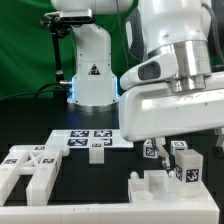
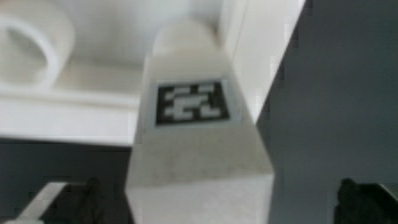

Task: Assemble chair

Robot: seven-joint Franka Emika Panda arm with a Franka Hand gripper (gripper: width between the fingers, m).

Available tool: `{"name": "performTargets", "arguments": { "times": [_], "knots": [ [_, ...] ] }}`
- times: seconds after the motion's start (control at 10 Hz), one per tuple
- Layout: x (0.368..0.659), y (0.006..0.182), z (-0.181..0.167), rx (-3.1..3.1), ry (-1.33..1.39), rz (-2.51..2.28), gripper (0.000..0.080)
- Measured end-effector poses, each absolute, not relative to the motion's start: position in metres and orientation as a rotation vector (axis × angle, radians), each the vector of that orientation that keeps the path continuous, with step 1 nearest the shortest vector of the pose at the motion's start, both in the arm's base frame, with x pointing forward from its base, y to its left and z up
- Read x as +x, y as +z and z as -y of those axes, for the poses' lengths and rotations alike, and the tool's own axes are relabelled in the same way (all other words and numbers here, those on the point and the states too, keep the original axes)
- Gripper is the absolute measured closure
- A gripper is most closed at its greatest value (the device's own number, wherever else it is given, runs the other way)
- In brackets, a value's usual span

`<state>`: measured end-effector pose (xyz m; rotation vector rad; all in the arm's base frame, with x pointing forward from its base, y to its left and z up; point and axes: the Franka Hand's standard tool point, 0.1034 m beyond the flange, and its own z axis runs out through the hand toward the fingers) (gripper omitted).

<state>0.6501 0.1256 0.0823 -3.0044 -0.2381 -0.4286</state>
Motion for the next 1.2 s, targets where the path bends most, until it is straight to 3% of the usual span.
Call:
{"name": "performTargets", "arguments": {
  "times": [0.5,0.6,0.7,0.8,1.2],
  "knots": [
    [0.637,0.072,-0.125,-3.025,-0.059,0.157,0.0159],
    [0.638,0.072,-0.125,-3.025,-0.065,0.158,0.0342],
    [0.637,0.071,-0.125,-3.026,-0.062,0.117,0.0342],
    [0.638,0.071,-0.123,-3.03,-0.058,0.024,0.0507],
    [0.644,0.07,-0.12,-2.944,-0.119,-0.588,0.0506]
  ]
}}
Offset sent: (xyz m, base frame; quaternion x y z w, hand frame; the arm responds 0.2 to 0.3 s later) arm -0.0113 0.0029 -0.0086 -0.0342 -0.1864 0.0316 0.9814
